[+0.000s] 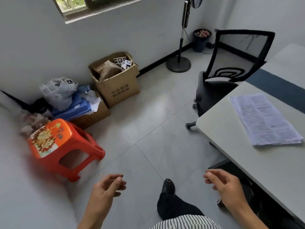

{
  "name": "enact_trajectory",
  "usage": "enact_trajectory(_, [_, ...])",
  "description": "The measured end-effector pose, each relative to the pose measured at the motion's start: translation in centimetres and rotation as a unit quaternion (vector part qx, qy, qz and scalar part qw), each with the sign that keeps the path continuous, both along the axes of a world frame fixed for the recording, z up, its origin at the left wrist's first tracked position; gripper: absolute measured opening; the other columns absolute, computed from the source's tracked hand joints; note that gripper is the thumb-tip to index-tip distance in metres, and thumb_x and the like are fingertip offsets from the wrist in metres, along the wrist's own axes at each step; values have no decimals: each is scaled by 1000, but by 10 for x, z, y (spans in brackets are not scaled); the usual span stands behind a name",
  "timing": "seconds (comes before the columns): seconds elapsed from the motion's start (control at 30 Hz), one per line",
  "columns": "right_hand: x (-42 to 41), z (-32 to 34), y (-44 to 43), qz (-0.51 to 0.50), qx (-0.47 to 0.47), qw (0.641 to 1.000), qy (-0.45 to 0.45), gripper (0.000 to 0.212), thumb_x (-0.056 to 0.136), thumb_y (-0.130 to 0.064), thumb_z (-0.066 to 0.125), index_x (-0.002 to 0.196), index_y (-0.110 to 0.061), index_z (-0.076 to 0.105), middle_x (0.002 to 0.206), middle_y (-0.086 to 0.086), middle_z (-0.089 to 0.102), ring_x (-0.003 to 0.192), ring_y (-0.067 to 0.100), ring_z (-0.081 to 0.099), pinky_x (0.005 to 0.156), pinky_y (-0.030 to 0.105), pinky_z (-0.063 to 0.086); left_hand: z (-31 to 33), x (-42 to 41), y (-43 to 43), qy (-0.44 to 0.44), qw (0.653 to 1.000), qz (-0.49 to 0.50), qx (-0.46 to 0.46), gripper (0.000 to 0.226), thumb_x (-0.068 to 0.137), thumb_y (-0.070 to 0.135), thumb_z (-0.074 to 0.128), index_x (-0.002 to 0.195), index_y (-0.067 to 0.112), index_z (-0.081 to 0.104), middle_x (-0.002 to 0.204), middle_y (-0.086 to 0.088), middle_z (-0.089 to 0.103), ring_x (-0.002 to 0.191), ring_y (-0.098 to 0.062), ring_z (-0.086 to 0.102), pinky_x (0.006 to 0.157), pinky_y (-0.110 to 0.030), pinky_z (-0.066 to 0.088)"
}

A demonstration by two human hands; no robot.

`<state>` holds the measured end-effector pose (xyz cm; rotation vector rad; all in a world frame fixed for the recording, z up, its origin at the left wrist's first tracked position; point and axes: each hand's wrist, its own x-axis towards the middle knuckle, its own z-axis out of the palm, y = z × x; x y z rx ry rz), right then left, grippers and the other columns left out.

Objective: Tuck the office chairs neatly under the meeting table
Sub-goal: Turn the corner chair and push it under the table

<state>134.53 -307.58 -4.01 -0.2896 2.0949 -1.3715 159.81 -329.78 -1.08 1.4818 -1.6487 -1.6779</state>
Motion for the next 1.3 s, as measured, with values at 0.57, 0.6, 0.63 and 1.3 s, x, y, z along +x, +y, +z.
enact_trajectory(0.57, [-192,24,-338,86,-25,995,54,9,86,-13,66,91,-15,72,82,0,76,73,11,71,60,20,54,14,-159,-299,26,997,62,-23,15,89,2,54,88,6,68,77,-14,74,74,-32,69,70,-43,53])
enact_trajectory(0.6, [-201,21,-353,69,-21,996,49,9,86,-12,66,91,-15,72,81,1,76,73,11,72,61,21,53,11,-172,-322,29,998,52,-26,15,89,3,54,88,6,68,77,-14,74,74,-31,69,68,-40,53])
enact_trajectory(0.63, [-209,18,-368,53,-20,997,46,9,85,-12,67,91,-14,73,81,1,76,72,11,72,63,21,51,8,-187,-347,33,998,37,-30,15,89,3,54,88,7,68,77,-13,74,74,-30,69,66,-38,52])
enact_trajectory(1.3, [-433,12,-518,-284,7,958,31,10,85,-10,66,85,-17,73,76,5,76,75,14,71,71,29,50,16,-598,-632,42,951,-305,-11,10,87,5,58,91,4,67,77,-15,73,67,-16,68,60,-25,51])
